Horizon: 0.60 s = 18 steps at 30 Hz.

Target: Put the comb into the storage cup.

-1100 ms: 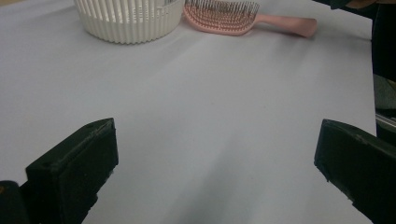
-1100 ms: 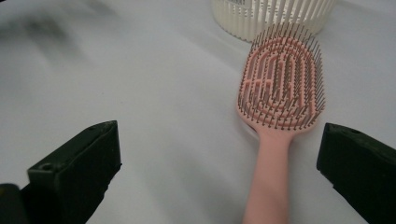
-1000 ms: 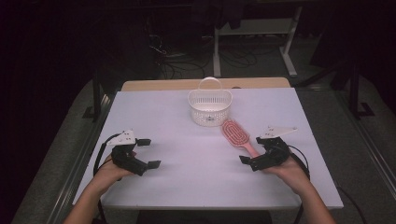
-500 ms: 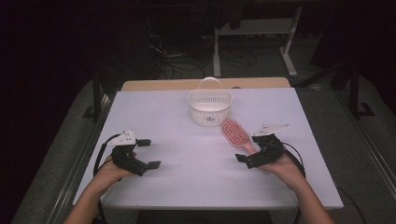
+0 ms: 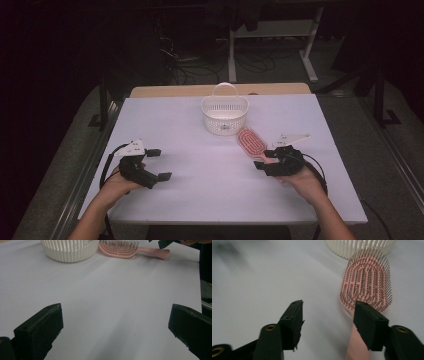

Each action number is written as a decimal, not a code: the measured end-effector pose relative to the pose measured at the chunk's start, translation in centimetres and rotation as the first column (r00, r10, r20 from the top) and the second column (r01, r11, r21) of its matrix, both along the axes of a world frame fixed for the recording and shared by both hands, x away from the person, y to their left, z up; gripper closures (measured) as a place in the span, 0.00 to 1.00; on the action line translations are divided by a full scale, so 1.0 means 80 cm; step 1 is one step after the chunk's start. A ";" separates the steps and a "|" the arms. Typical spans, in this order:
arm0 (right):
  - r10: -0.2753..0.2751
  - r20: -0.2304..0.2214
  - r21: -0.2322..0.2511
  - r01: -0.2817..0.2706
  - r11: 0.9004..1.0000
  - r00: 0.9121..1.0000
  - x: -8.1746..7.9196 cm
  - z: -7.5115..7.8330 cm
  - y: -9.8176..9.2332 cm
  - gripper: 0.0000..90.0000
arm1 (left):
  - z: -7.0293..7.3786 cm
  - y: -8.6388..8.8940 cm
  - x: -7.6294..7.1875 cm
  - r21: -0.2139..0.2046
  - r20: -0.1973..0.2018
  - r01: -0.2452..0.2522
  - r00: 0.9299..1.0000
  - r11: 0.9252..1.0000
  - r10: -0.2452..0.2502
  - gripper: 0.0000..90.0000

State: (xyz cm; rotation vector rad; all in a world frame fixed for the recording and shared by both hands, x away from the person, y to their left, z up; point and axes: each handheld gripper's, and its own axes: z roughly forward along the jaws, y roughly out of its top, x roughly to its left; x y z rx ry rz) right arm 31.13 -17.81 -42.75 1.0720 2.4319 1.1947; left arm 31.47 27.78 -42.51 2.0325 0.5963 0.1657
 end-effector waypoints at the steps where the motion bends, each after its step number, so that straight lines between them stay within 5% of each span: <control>1: -0.004 -0.005 -0.003 0.004 1.000 1.000 0.000 0.000 0.000 0.51 | 0.000 0.000 0.000 0.000 0.000 0.000 1.000 1.000 0.000 0.00; 13: -0.021 -0.050 -0.067 0.017 0.998 0.999 0.002 -0.010 -0.004 0.94 | -0.001 0.000 0.000 0.005 -0.003 -0.002 1.000 1.000 0.002 0.00; 18: -0.026 -0.065 -0.082 0.021 0.996 0.998 0.001 -0.013 -0.006 0.99 | 0.000 0.000 0.000 0.004 -0.001 -0.003 1.000 1.000 0.003 0.00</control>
